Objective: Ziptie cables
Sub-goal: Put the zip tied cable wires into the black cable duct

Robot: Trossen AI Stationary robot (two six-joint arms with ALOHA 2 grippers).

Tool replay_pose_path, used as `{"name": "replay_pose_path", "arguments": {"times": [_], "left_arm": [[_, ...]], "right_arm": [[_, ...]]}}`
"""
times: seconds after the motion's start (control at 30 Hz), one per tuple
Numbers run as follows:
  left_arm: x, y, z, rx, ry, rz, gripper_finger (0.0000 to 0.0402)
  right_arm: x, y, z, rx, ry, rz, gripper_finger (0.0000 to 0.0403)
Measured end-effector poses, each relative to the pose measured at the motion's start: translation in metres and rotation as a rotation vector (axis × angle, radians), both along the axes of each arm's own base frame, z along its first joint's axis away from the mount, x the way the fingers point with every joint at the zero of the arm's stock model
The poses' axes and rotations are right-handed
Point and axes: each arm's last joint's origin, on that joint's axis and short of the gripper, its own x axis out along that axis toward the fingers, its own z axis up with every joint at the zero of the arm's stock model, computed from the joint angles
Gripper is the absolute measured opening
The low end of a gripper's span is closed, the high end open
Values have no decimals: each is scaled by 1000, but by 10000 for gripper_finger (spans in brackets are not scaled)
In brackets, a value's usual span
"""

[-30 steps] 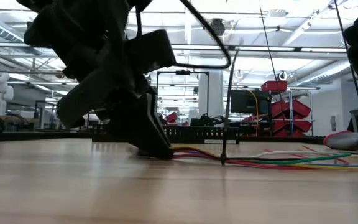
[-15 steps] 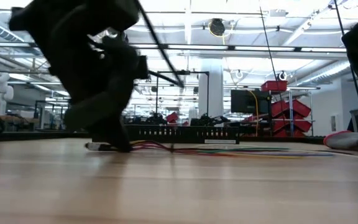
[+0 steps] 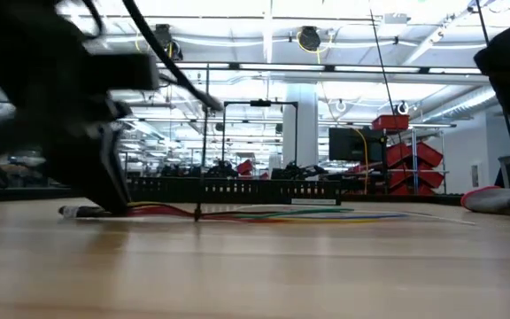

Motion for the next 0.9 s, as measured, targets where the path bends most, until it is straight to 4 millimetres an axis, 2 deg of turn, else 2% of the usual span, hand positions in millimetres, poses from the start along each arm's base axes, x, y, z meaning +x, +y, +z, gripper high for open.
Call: {"name": "replay_pose_path", "arguments": {"times": [0.17,0.27,0.37,0.47,0.63,0.77,0.9], "left_arm": [[-2,-4,7,25,-36,-24,83],[-2,-3,7,34,-37,-21,116],[-2,-3,7,48,-56,-1,141],[-2,-3,12,16,-99,55,152],[-11,-12,27,-52,-164,77,152],[-21,-10,42,-21,-202,112,152],[-28,-6,45,9,-195,153,152]], "right_arm": [[7,-6,0,1,-2,-27,31],[21,-22,-2,-43,23,-80,30],[43,-54,-12,-104,135,-130,16],[68,-92,-15,-93,211,-149,3],[101,-142,-4,-62,155,-54,1],[111,-184,-9,-41,241,-93,1],[113,-208,-15,-24,325,-123,0]]}}
